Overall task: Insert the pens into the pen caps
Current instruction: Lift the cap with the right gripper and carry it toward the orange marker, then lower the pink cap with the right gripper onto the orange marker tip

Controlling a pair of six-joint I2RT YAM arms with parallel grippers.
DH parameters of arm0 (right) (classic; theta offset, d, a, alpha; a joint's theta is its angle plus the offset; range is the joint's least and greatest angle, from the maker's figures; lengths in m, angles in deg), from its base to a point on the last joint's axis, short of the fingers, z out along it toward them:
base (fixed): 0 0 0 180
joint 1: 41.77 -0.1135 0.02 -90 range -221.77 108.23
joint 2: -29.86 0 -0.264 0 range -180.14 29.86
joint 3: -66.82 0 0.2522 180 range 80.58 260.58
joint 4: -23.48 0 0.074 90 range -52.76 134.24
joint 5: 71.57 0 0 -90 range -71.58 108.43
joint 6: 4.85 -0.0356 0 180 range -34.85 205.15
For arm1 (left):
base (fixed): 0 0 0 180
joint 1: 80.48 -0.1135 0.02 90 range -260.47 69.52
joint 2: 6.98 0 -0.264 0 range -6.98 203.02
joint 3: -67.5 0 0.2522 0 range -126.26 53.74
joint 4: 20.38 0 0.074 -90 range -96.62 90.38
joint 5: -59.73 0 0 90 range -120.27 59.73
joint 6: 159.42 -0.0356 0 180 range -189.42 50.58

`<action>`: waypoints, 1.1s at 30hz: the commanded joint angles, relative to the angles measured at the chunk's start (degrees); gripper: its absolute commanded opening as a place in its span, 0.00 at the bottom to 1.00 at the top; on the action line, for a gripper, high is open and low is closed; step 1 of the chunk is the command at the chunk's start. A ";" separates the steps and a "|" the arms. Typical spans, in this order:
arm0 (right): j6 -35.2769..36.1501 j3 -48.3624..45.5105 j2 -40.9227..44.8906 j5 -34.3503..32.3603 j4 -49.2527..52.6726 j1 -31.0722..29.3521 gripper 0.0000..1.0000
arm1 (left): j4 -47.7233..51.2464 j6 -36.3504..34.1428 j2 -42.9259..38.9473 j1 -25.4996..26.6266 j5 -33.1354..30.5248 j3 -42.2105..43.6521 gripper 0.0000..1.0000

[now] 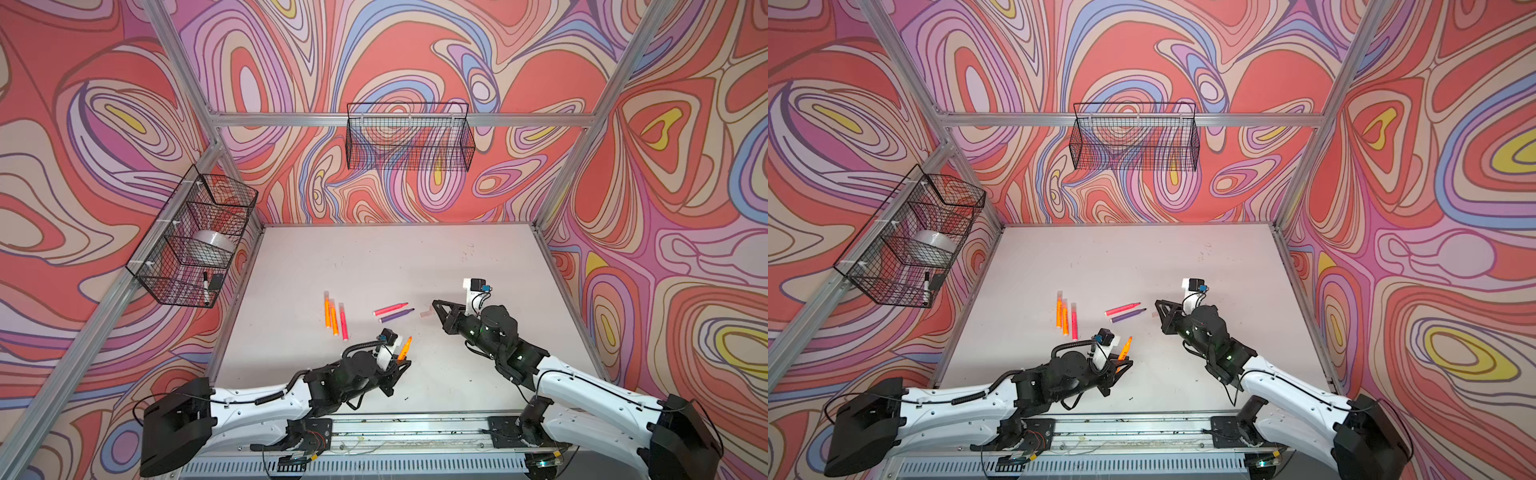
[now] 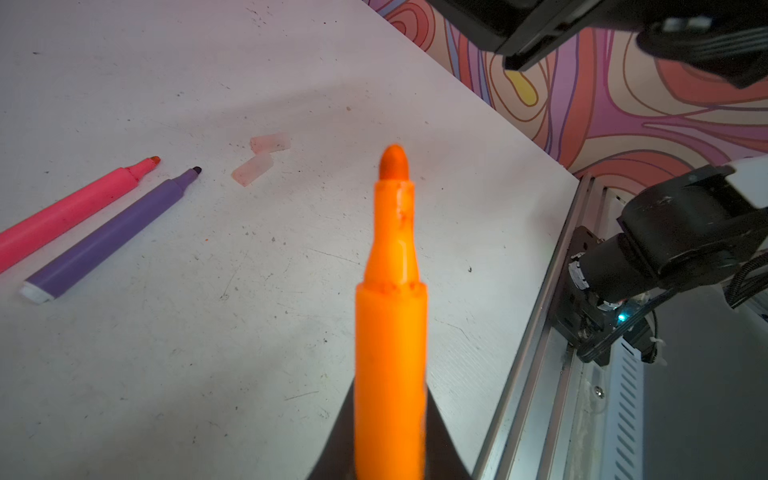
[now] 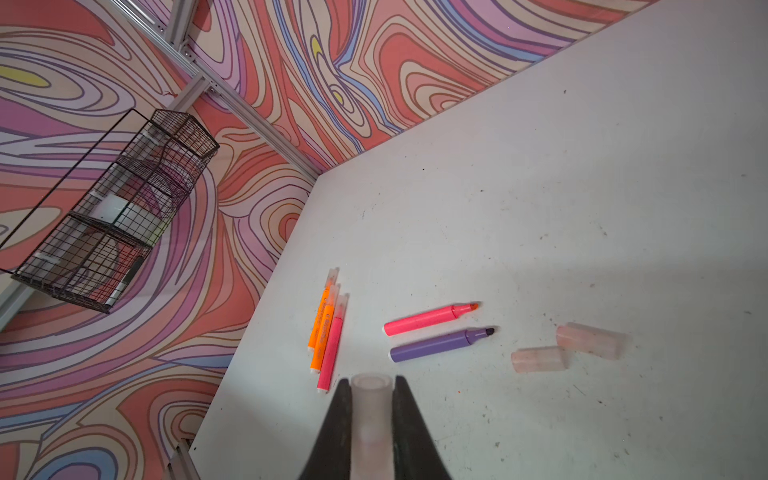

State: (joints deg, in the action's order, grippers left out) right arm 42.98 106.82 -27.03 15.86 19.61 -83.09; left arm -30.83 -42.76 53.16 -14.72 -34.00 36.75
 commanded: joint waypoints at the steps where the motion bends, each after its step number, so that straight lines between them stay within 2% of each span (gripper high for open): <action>1: -1.72 -1.23 -1.40 2.53 -5.86 -0.12 0.00 | -4.45 0.44 1.67 0.26 -0.85 -1.80 0.00; 6: -3.22 -0.86 -4.73 4.49 -9.82 -1.04 0.00 | -5.03 1.94 4.11 0.32 -1.19 -2.35 0.00; 13: -2.88 0.39 -8.16 -1.57 -11.45 -8.11 0.00 | -4.82 3.75 5.60 0.31 -5.96 -3.03 0.00; 18: -3.74 0.00 -10.21 -5.20 -14.84 -12.17 0.00 | -4.28 4.18 6.69 0.34 -6.73 -4.18 0.00; 33: -5.68 -1.10 -12.92 -7.51 -19.77 -14.35 0.00 | -3.79 5.47 6.78 0.28 -8.56 -3.85 0.00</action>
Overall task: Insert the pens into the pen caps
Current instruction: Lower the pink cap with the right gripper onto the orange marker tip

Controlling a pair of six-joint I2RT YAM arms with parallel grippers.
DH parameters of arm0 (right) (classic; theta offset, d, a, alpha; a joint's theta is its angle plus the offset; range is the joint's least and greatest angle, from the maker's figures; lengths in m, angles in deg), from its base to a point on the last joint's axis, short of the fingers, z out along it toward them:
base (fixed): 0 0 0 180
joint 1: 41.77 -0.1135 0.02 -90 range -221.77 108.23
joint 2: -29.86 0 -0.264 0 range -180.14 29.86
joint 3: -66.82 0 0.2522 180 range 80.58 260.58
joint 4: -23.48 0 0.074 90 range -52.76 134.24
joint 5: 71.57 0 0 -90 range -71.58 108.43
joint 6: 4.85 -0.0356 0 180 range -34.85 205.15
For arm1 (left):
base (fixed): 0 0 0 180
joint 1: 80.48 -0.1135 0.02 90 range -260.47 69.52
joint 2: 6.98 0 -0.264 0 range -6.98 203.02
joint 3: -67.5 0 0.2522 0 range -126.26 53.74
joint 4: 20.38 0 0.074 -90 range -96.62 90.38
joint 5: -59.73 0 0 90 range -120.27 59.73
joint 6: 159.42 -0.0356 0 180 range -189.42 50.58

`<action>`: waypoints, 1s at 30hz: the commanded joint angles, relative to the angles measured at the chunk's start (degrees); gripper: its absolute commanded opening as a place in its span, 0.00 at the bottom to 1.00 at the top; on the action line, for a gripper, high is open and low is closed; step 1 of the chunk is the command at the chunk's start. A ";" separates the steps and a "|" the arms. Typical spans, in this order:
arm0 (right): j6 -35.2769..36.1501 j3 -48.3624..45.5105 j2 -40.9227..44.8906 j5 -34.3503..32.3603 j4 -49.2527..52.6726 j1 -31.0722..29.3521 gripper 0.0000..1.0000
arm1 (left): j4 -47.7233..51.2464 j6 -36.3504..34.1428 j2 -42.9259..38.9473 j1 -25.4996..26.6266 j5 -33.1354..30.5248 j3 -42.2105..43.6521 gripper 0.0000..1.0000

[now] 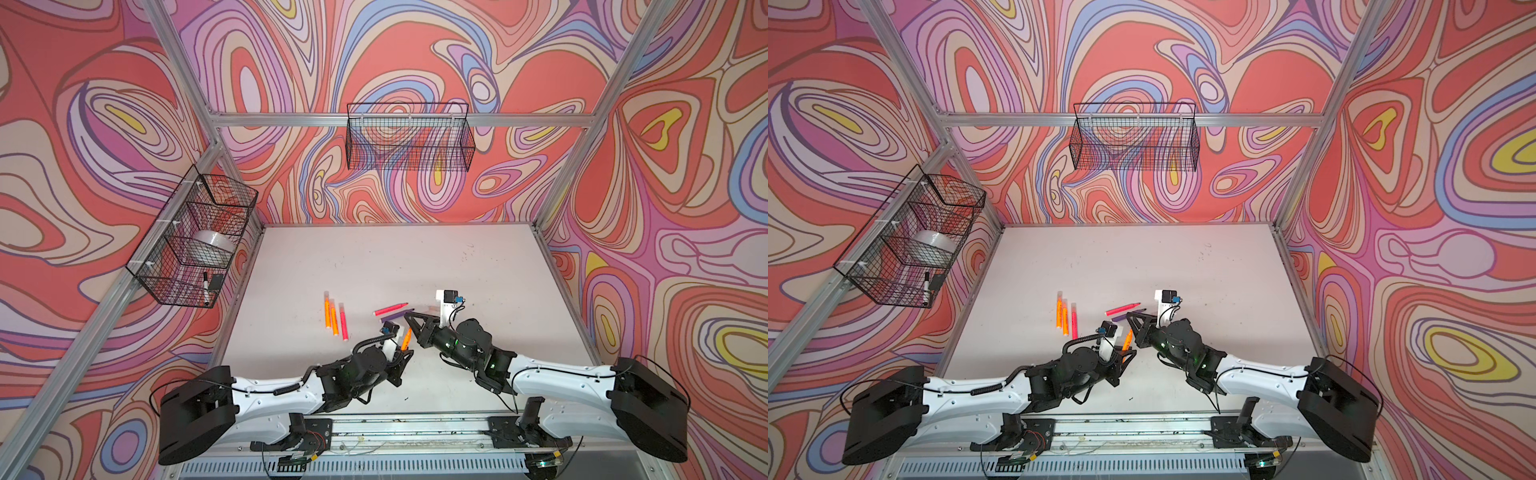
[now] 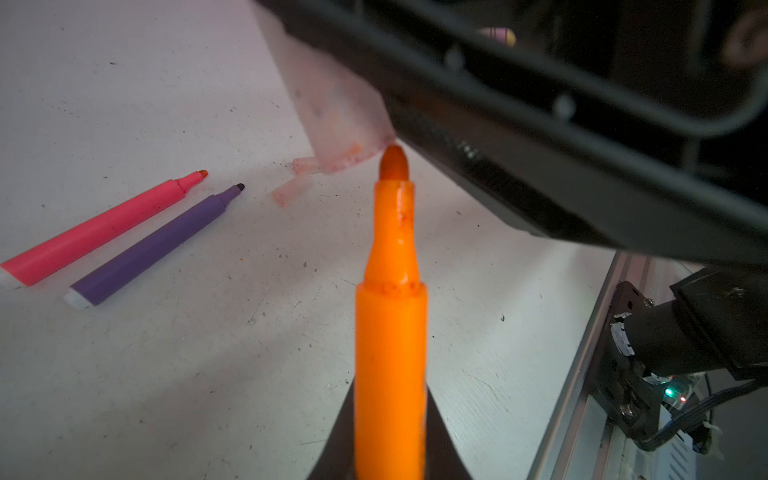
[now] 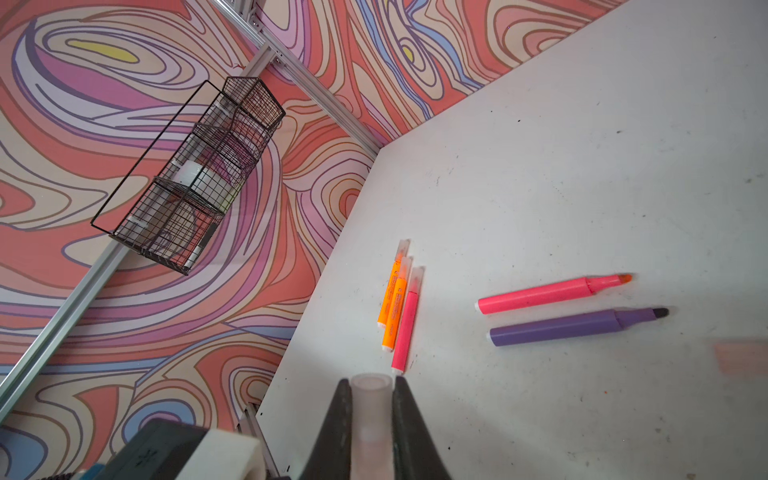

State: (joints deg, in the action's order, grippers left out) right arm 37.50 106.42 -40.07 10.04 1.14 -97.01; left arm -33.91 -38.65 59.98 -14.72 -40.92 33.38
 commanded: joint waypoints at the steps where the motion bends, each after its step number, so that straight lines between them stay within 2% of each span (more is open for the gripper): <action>1: -0.08 -0.71 0.24 -2.03 -1.07 -0.39 0.00 | -0.71 1.40 -0.11 0.26 -1.78 -0.23 0.00; 18: 0.02 0.44 -1.68 -1.20 -1.77 -1.57 0.00 | 2.62 2.44 -3.16 0.08 -6.09 -0.64 0.00; 30: -0.29 -0.36 -4.01 -1.99 -6.13 -4.25 0.00 | -2.46 5.27 -2.80 -4.04 1.39 -0.56 0.00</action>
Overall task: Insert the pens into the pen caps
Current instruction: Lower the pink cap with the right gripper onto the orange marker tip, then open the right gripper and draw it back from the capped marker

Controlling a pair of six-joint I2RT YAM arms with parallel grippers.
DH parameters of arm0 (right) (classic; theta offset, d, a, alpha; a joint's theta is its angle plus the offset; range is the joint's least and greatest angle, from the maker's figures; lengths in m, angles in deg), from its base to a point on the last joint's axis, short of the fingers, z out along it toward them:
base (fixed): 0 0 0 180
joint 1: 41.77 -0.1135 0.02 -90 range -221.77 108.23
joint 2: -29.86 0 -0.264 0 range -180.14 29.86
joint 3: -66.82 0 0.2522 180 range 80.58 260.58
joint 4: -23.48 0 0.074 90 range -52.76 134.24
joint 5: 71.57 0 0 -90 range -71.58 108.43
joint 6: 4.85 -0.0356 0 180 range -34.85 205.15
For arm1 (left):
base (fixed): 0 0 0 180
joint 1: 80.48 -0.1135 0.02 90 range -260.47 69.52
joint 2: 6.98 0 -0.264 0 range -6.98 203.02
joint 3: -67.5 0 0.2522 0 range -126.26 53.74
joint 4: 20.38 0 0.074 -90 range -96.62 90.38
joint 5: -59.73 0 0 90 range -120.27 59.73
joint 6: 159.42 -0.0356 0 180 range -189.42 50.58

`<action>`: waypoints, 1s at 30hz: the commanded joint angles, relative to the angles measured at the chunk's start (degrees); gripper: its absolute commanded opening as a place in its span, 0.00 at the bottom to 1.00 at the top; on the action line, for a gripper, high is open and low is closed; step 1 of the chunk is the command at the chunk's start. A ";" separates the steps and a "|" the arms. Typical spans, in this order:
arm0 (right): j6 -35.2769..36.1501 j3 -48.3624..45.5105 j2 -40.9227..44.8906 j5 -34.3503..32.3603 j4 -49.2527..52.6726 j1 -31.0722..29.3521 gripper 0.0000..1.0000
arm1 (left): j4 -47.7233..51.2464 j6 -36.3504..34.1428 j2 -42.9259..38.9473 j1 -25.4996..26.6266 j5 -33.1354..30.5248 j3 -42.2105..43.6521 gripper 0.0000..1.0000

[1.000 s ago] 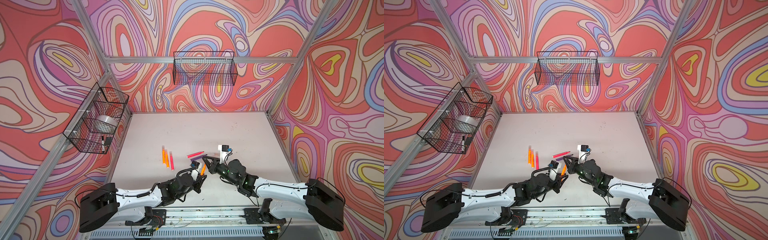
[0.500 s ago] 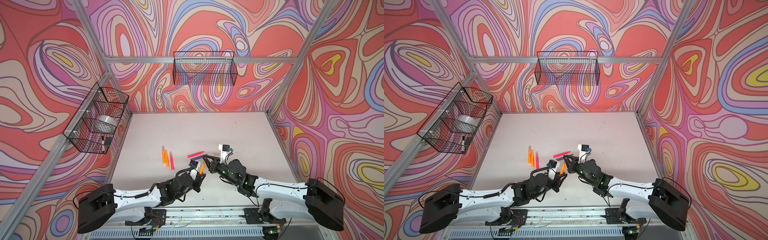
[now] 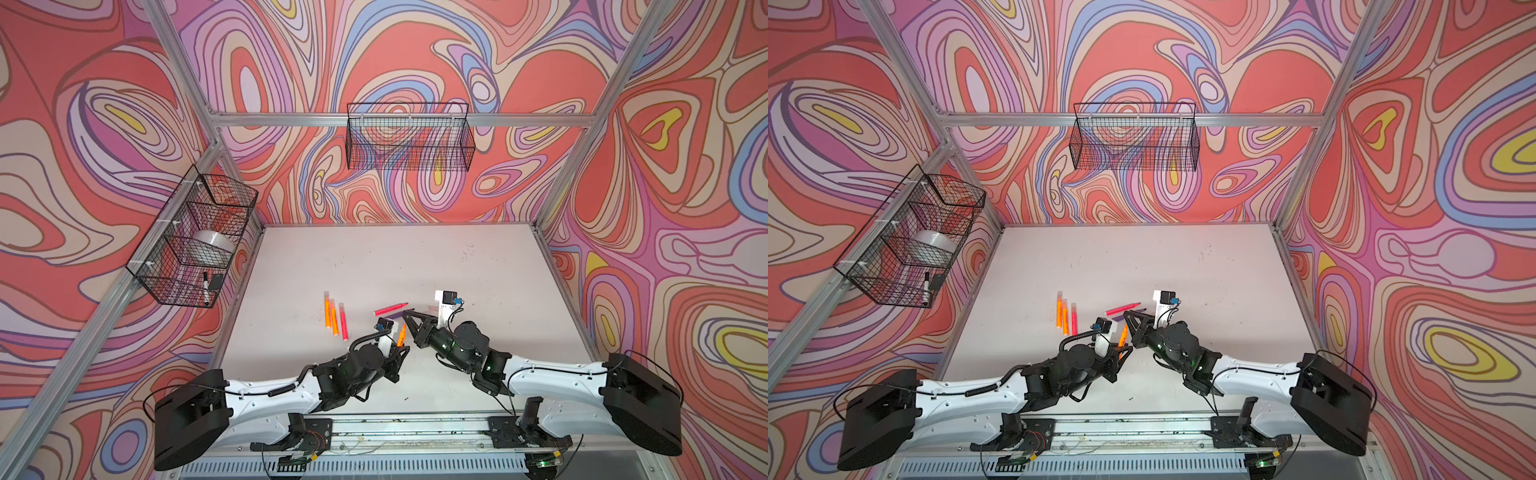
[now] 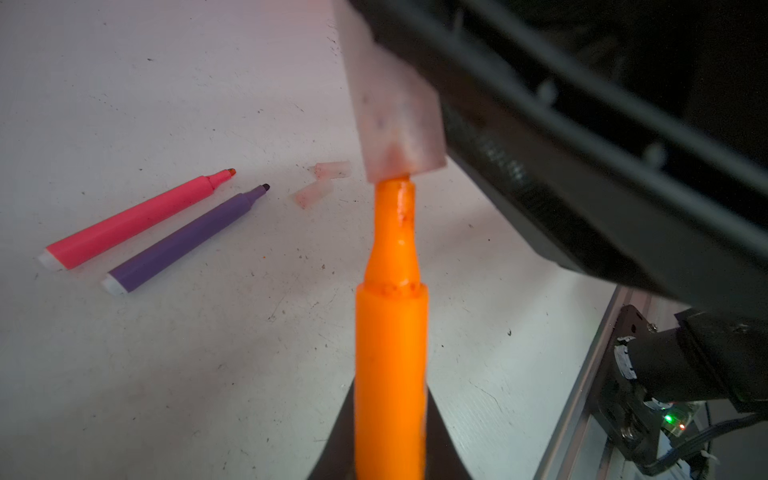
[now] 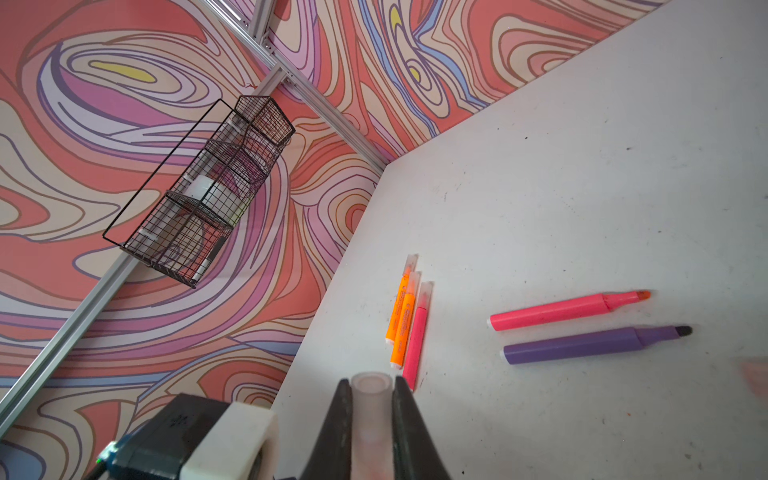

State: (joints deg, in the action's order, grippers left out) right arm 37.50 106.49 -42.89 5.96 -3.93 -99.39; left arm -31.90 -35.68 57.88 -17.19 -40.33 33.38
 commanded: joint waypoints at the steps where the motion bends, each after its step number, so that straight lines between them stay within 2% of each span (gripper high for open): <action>1: -0.31 -0.31 -1.56 2.08 -1.25 -2.01 0.00 | -5.37 2.21 -0.85 -1.76 1.56 -0.45 0.00; 7: -0.33 -0.68 -2.66 1.45 -2.03 -2.15 0.00 | -8.16 1.20 -3.44 -2.35 3.71 0.75 0.00; 13: 0.23 -0.62 -2.58 1.94 -2.07 -2.14 0.00 | -8.26 -0.35 -6.92 -2.43 2.62 2.11 0.00; 19: 2.30 -1.37 -3.70 6.35 -9.07 -3.40 0.00 | -10.85 -0.72 -7.47 -3.14 3.25 3.14 0.00; 26: 3.44 -3.29 -5.61 7.11 -16.47 -5.04 0.00 | -13.21 0.73 -7.70 -5.08 6.61 3.62 0.00; 30: 3.44 -4.24 -7.15 7.55 -20.00 -5.13 0.05 | -13.56 0.63 -7.97 -5.19 8.10 3.56 0.00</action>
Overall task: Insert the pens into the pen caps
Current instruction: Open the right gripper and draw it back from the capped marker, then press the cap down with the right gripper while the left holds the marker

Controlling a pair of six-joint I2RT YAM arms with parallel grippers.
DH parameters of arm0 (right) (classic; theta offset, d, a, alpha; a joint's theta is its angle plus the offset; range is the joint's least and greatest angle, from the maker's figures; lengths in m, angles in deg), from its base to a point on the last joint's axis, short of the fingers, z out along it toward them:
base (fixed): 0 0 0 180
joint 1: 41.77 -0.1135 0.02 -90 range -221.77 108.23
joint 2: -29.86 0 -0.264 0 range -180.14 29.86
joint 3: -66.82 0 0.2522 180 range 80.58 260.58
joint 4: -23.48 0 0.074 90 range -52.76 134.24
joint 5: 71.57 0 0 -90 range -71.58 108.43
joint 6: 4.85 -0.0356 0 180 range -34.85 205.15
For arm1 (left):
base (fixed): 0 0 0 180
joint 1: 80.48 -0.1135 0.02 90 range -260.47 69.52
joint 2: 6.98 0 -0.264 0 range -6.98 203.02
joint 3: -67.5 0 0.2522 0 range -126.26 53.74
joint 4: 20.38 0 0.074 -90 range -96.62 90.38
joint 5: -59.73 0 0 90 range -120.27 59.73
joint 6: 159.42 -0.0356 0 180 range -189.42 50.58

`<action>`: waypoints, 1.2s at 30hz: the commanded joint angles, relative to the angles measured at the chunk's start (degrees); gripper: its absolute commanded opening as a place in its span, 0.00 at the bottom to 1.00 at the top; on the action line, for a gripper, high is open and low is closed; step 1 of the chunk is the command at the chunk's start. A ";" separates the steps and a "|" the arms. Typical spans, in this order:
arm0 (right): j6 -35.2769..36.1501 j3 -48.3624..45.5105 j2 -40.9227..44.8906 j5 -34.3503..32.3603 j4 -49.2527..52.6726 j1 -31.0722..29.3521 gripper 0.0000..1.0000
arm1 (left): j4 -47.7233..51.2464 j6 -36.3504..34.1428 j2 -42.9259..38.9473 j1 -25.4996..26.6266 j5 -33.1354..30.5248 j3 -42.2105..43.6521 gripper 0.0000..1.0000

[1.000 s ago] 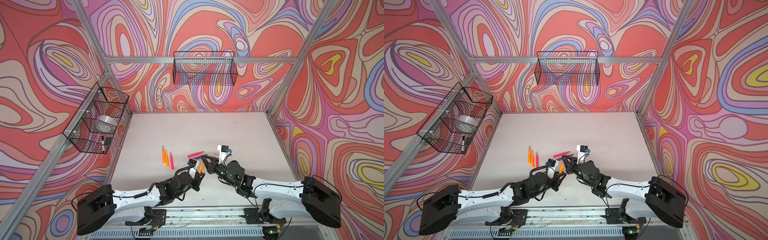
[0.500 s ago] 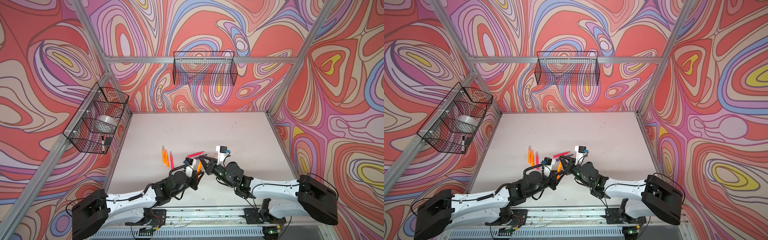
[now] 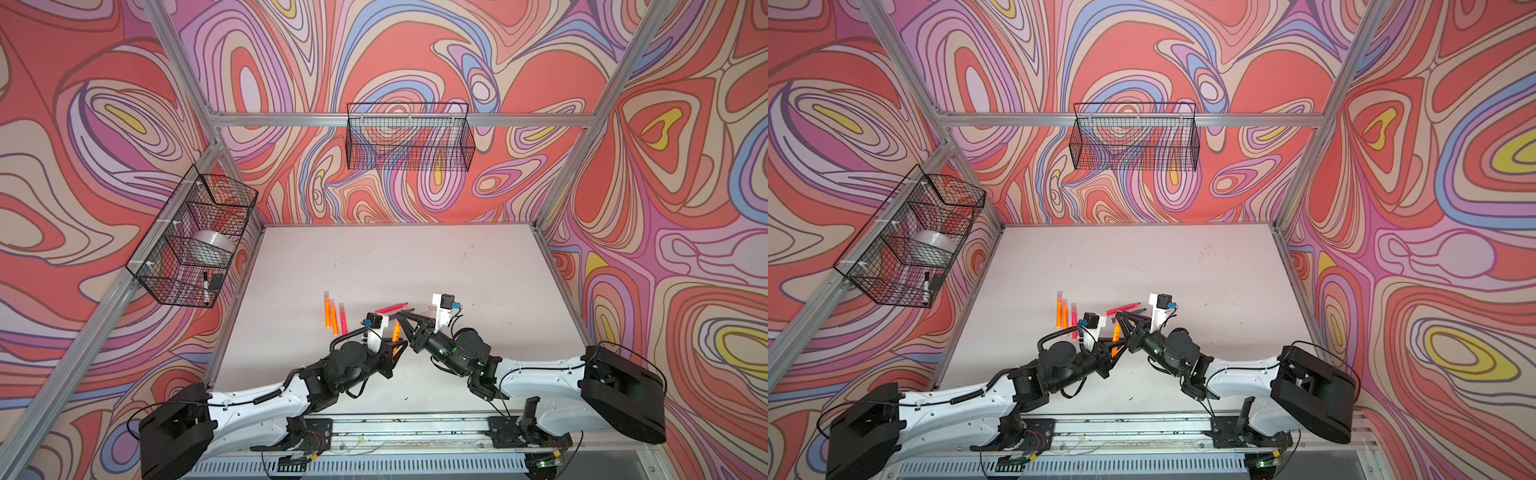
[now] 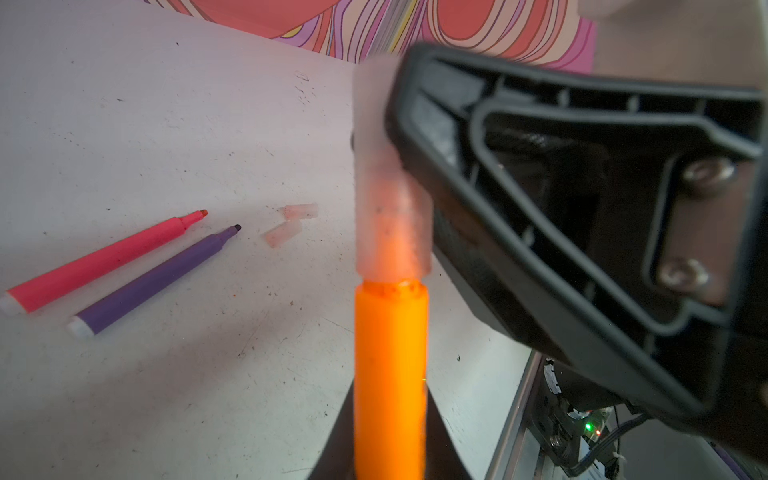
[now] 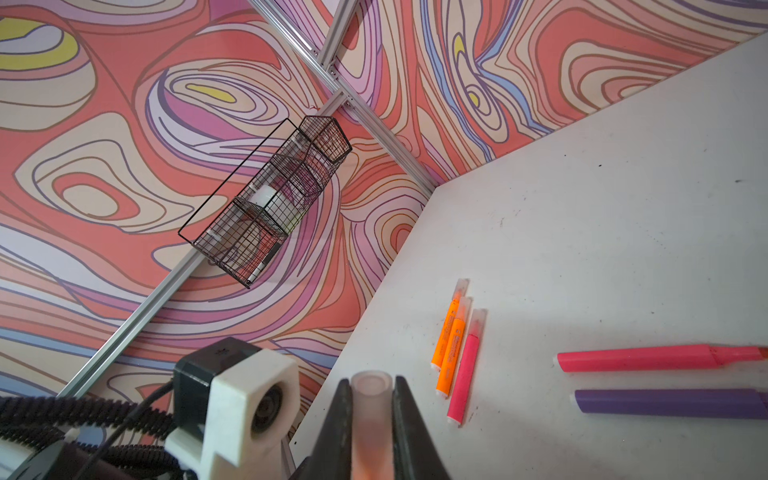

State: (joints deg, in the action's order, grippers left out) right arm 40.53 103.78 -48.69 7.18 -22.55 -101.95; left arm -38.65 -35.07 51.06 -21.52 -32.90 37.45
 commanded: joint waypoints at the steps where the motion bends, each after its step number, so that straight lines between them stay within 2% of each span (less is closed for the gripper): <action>1: 0.35 -1.58 -1.56 6.25 -1.68 -2.57 0.07 | -6.82 0.10 -1.24 -0.84 1.00 -0.53 0.00; 2: 0.38 -1.58 -1.47 6.21 -1.72 -2.57 0.11 | -6.82 -0.06 -1.26 -0.86 1.22 -0.49 0.00; 6: 1.13 -1.57 -0.22 5.42 -0.53 -2.57 0.40 | -6.14 -0.41 -1.35 -0.84 0.81 -0.40 0.00; 10: 1.98 -2.48 4.37 1.58 4.42 -2.57 0.60 | -5.24 -1.41 -1.44 -0.83 0.24 -0.18 0.00; 14: 3.75 -4.88 12.45 -2.51 9.34 -2.58 0.72 | -3.61 -3.38 -1.70 -0.85 -1.04 0.03 0.00; 20: 5.41 -5.20 25.00 -8.74 23.49 -2.57 0.78 | -1.34 -8.99 -0.89 -0.79 0.83 -1.02 0.00; 24: 6.22 -3.70 30.24 -11.11 31.71 -2.57 0.76 | -2.65 -13.58 0.96 -0.75 5.06 -1.04 0.00; 29: 6.79 -1.80 31.61 -13.14 36.90 -2.57 0.76 | -5.92 -16.85 2.84 -0.10 8.49 -0.48 0.00; 32: 6.88 -0.30 30.79 -13.18 38.69 -2.61 0.76 | -4.97 -18.59 3.96 0.78 7.89 -1.11 0.00; 36: 6.94 0.53 29.12 -12.31 38.58 -2.58 0.70 | -4.77 -19.66 5.01 1.51 6.02 -1.33 0.00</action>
State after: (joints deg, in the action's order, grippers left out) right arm 46.59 102.82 -18.65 -4.58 13.71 -104.20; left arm -41.39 -51.94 55.52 -20.42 -26.43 37.45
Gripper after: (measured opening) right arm 0.716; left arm 0.176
